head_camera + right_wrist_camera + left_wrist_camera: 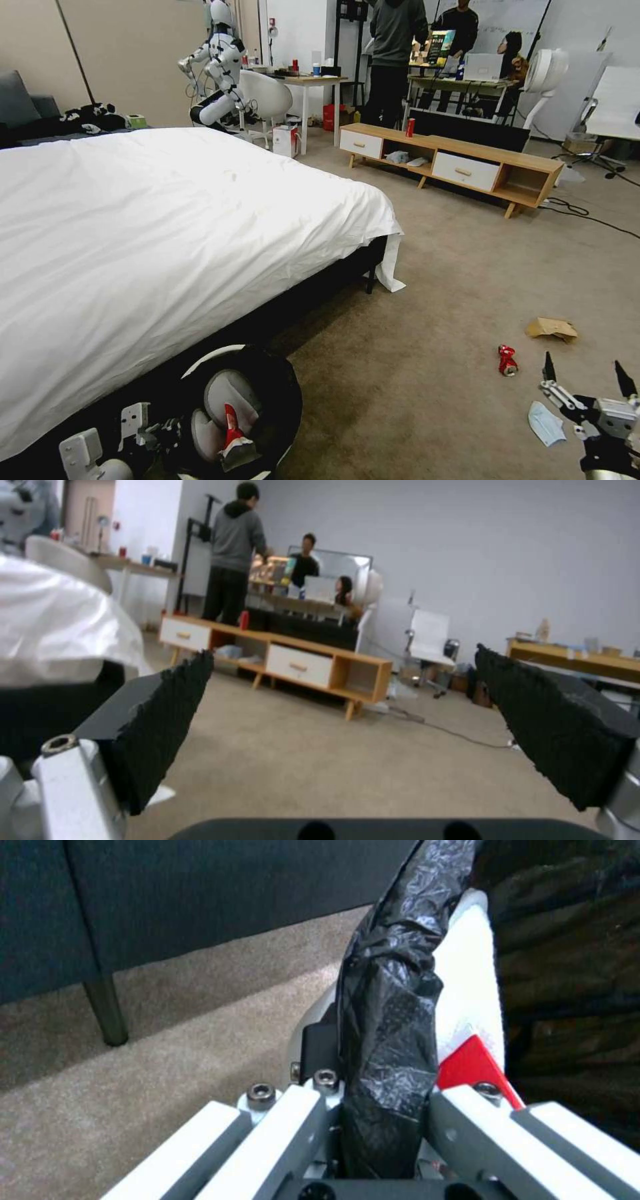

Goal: Pick up the trash bin, then pick up the garbage from the floor and place it into the trash bin.

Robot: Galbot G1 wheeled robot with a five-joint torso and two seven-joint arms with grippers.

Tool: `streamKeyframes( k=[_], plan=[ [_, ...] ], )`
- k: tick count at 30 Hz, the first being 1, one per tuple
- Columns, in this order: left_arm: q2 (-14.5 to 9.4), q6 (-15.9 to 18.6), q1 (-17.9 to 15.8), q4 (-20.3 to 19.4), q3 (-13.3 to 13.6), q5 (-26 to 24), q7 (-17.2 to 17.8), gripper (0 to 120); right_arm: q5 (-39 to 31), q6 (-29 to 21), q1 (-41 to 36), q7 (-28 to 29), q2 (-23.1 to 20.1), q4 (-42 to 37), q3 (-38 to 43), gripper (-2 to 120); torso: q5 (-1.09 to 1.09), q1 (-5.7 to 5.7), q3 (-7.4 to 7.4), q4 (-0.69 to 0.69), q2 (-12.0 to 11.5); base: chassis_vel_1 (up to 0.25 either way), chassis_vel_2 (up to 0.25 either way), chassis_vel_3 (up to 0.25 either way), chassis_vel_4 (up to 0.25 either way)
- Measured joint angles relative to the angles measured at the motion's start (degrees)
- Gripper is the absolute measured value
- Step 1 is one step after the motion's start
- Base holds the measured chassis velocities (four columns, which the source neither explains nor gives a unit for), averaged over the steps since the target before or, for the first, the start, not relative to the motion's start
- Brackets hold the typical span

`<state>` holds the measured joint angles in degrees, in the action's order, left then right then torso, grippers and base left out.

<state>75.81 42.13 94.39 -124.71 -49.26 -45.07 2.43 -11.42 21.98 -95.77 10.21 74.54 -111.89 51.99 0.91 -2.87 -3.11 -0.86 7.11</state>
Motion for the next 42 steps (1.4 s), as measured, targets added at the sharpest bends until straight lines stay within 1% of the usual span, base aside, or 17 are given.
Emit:
streamKeyframes(
  k=[3,10,26,42],
  plan=[
    [-0.18,-0.02,-0.20,0.00,-0.08,0.02,-0.19,1,-0.23,-1.15,-0.05,0.19,0.49,-1.90,0.38,100,0.00,0.00,0.00,0.00,0.00,0.000,0.000,0.000,0.000],
    [-0.66,-0.05,-0.36,0.06,-0.14,0.02,-0.20,1,-0.42,-2.37,0.26,0.33,0.81,-2.88,0.28,100,-0.01,0.00,0.00,0.00,0.00,0.000,0.000,0.000,0.000],
    [0.05,-0.14,-0.40,-0.33,-0.19,0.23,-0.36,1,-1.75,-3.76,1.15,0.22,0.10,-3.78,-0.17,100,0.00,0.00,0.00,0.00,0.00,0.000,0.000,0.000,0.000],
    [0.04,-0.18,-0.20,-1.02,-0.18,0.21,-0.41,1,-1.76,-4.39,0.95,0.14,-0.01,-4.75,-0.81,100,-0.01,0.00,0.00,0.00,0.00,0.000,0.000,0.000,0.000]
  ],
)
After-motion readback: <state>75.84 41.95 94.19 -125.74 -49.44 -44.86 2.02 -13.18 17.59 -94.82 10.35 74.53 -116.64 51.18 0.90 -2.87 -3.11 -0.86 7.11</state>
